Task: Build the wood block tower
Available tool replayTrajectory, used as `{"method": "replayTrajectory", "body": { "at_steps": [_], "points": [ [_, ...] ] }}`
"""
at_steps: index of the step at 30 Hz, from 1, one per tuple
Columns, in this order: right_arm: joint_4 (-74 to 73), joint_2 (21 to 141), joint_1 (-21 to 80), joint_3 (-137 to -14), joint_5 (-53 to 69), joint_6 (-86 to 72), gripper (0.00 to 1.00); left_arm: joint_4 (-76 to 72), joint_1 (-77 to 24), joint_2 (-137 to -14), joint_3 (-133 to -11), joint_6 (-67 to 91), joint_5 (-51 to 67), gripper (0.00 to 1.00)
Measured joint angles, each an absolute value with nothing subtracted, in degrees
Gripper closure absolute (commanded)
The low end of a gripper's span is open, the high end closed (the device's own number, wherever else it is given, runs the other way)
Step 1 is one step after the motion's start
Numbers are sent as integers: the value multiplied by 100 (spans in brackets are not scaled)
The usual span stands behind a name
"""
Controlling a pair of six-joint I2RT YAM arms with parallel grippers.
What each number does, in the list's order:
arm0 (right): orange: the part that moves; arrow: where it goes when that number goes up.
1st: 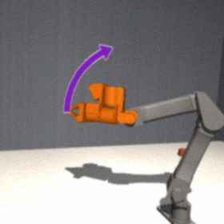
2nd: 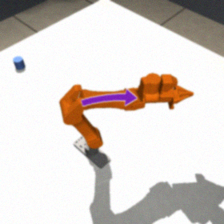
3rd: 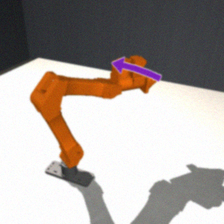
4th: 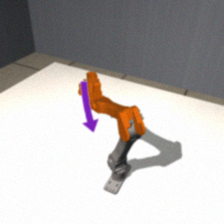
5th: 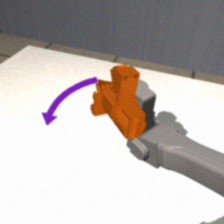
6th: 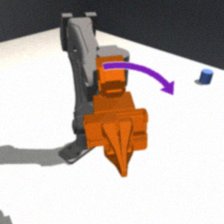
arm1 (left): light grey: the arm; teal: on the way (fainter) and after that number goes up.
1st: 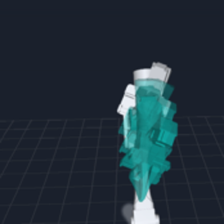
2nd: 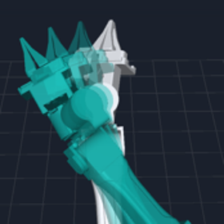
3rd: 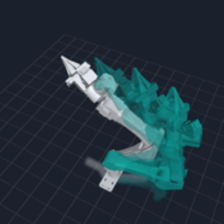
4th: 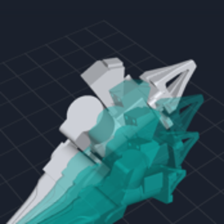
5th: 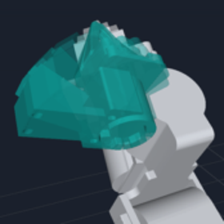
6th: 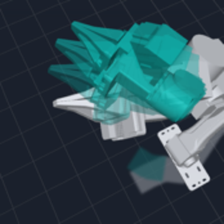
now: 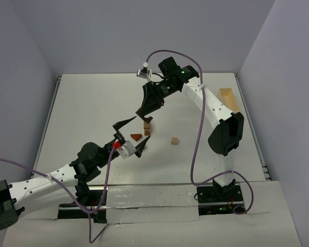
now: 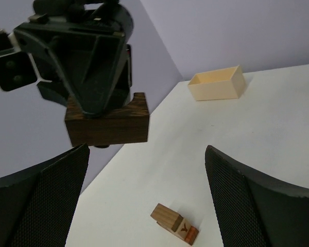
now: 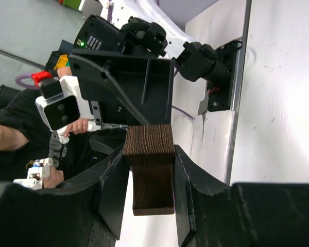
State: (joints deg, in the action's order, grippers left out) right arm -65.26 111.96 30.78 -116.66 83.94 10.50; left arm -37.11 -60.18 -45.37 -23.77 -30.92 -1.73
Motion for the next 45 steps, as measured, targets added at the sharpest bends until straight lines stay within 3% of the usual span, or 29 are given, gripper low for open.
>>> {"method": "replayTrajectory", "body": {
  "at_steps": [12, 40, 45],
  "points": [
    [-6676, 11196, 3033, -11668, 8394, 1291, 100, -4088, -6066, -4598, -2436, -2881, -1427, 1],
    [-6685, 11196, 3197, -11740, 8394, 1288, 100, -4378, -6221, -4888, -2565, -2792, -1068, 1],
    [-6685, 11196, 3240, -11740, 8394, 1288, 100, -4383, -6222, -4901, -2567, -2842, -1068, 8]
  ]
}}
